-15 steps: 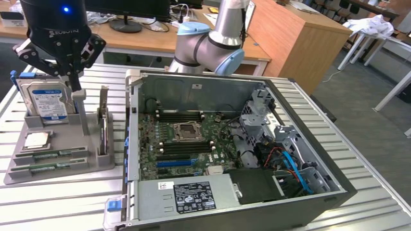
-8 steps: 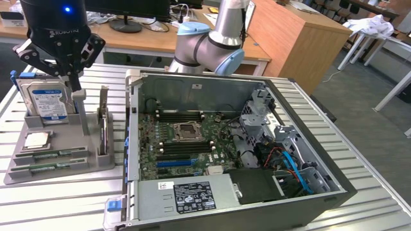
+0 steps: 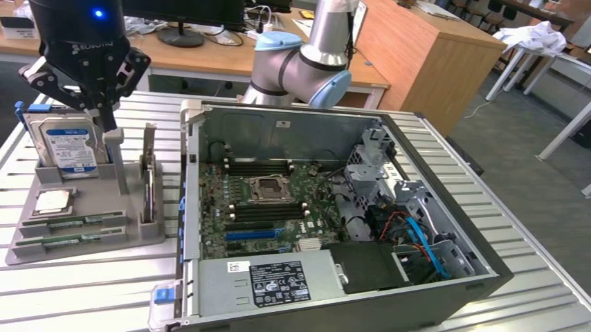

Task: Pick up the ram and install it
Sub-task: 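Pick up the ram and move it above insertion slot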

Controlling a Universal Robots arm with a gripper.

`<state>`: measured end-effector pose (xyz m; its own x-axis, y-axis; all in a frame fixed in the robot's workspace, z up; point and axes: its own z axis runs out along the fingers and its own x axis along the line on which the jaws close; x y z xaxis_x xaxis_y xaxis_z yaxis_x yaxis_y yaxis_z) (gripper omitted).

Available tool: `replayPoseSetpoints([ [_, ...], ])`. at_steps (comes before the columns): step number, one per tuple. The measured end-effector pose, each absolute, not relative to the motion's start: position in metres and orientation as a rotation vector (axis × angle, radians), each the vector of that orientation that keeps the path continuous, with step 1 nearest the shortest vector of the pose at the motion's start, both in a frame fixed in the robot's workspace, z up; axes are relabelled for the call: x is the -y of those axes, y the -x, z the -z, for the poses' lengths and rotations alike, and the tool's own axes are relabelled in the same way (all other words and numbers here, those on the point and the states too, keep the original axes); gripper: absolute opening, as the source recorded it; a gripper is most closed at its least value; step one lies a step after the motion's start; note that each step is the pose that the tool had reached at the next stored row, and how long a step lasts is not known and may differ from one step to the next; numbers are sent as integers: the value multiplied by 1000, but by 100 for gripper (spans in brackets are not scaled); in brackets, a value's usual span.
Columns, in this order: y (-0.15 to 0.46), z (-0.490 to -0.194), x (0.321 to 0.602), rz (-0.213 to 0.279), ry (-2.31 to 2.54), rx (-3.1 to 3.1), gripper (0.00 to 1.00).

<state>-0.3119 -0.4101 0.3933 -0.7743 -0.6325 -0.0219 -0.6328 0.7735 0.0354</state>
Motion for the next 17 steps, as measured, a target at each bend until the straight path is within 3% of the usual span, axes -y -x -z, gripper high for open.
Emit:
replayPoseSetpoints([
  [17, 312, -393, 410, -64, 1174, -2906, 10],
])
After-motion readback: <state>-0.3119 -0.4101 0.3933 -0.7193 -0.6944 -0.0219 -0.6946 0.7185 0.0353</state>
